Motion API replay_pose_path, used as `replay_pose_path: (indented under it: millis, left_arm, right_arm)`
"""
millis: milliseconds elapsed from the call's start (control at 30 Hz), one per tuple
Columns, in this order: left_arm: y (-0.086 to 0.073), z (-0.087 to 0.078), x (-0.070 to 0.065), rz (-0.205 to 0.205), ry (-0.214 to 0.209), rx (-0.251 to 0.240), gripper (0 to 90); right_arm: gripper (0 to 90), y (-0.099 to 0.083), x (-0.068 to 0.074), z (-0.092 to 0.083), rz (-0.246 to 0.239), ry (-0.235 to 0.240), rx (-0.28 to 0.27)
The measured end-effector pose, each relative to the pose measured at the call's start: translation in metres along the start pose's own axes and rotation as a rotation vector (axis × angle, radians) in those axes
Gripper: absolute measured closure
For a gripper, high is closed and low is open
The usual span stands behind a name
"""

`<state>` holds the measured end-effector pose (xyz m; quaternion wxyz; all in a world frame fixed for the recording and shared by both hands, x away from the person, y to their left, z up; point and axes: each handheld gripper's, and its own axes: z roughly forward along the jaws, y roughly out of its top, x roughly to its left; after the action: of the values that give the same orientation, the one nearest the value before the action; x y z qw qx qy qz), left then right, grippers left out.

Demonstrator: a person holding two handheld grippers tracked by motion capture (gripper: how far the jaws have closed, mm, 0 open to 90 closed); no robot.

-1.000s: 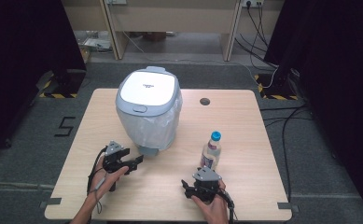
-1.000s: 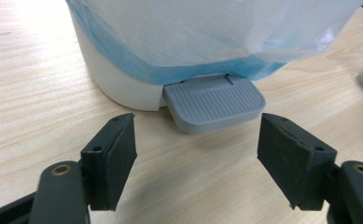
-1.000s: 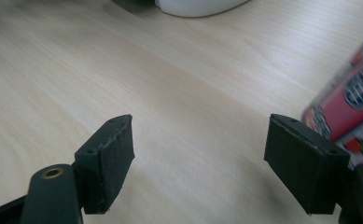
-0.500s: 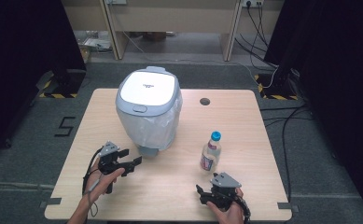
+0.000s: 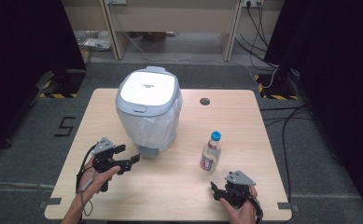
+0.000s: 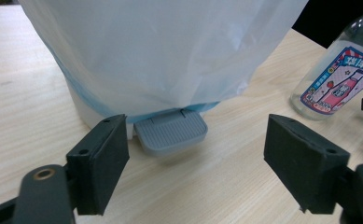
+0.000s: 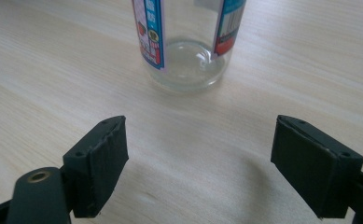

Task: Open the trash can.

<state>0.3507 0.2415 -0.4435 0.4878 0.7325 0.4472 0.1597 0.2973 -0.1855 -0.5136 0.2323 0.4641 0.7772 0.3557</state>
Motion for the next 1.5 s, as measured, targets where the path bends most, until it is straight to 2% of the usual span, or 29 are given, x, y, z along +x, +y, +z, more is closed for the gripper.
replay_pose_path:
  millis: [100,200,400,433,467,500,600,633,833,1033,1500]
  left_arm:
    - [0.006,-0.004,-0.001,0.010,0.004,-0.007,22.8]
    - [0.011,-0.007,-0.003,0.023,0.003,-0.019,32.0]
    - [0.027,-0.015,-0.006,0.060,-0.007,-0.059,62.6]
    - [0.032,-0.018,-0.009,0.069,-0.022,-0.082,68.2]
    - [0.032,-0.018,-0.009,0.069,-0.022,-0.082,71.8]
    - [0.037,-0.022,-0.011,0.065,-0.046,-0.107,75.6]
    - [0.042,-0.024,-0.013,0.078,-0.037,-0.128,83.1]
    - [0.048,-0.026,-0.015,0.083,-0.043,-0.139,85.2]
    - [0.065,-0.031,-0.017,0.099,-0.055,-0.156,89.0]
    - [0.092,-0.036,-0.020,0.124,-0.067,-0.171,89.2]
    - [0.137,-0.036,-0.020,0.138,-0.083,-0.187,89.1]
  right_arm:
    - [19.0,-0.002,-0.002,0.001,0.001,-0.007,0.030]
    - [19.0,-0.002,-0.001,0.002,-0.008,-0.013,0.037]
    - [19.3,-0.002,0.000,0.003,-0.017,-0.007,0.048]
    - [19.3,-0.002,-0.001,0.003,-0.009,-0.001,0.053]
    - [19.2,-0.002,-0.002,0.003,-0.006,-0.001,0.054]
    - [19.3,-0.002,-0.002,0.003,0.001,0.007,0.055]
    - [19.3,-0.002,-0.002,0.003,0.000,0.009,0.056]
    - [19.3,-0.002,-0.002,0.003,-0.007,0.009,0.055]
    - [19.3,-0.002,-0.002,0.004,-0.002,0.016,0.057]
    - [19.3,-0.001,-0.002,0.004,-0.001,0.020,0.057]
    - [18.9,0.000,-0.002,0.005,-0.006,0.026,0.057]
